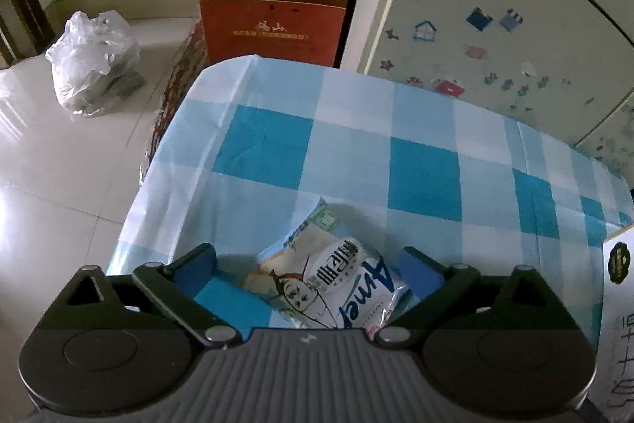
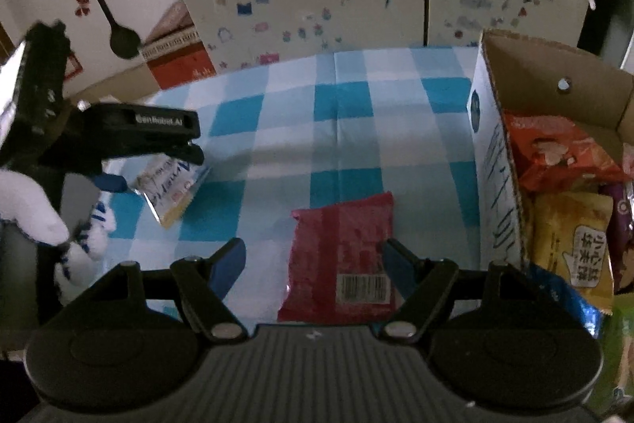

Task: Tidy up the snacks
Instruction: 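Move the left tool over the white Amer packet while the right tool moves over the red packet, then grasp the white Amer packet with the left tool while the right tool grasps the red packet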

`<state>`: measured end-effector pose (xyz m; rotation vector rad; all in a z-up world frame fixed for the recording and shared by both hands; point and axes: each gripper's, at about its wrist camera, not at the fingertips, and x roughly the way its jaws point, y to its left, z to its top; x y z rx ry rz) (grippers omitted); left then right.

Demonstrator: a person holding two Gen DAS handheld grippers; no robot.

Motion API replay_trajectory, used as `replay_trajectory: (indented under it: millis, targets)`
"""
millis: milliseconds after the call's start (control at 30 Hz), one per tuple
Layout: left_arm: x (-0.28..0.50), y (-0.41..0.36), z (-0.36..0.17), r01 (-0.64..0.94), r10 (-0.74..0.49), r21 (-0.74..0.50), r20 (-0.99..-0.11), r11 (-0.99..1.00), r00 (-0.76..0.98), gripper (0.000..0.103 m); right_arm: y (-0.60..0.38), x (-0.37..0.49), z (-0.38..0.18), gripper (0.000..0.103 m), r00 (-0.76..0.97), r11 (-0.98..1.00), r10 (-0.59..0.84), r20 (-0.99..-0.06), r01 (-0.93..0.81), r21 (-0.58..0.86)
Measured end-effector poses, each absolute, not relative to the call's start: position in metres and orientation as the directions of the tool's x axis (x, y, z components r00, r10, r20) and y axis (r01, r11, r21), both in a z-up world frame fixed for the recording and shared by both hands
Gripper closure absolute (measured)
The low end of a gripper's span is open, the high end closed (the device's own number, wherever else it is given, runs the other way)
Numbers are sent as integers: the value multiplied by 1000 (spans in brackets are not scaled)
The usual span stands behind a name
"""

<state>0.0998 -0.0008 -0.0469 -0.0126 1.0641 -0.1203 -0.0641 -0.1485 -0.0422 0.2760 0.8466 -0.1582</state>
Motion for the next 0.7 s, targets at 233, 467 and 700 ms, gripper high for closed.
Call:
replay_trajectory:
  millis: [233, 467, 700]
  targets:
    - [97, 7, -47, 122, -109, -59, -881, 991, 461, 1, -152, -54, -62, 24, 595, 936, -88, -799, 325, 138]
    - [95, 13, -43, 102, -143, -109, -886, 989, 440, 1, -146, -50, -62, 20, 594, 946, -117, -796, 310, 93]
    - [85, -5, -49, 156, -113, -44, -878, 987, 465, 3, -135, -52, -63, 36, 596, 959, -174, -784, 282, 1]
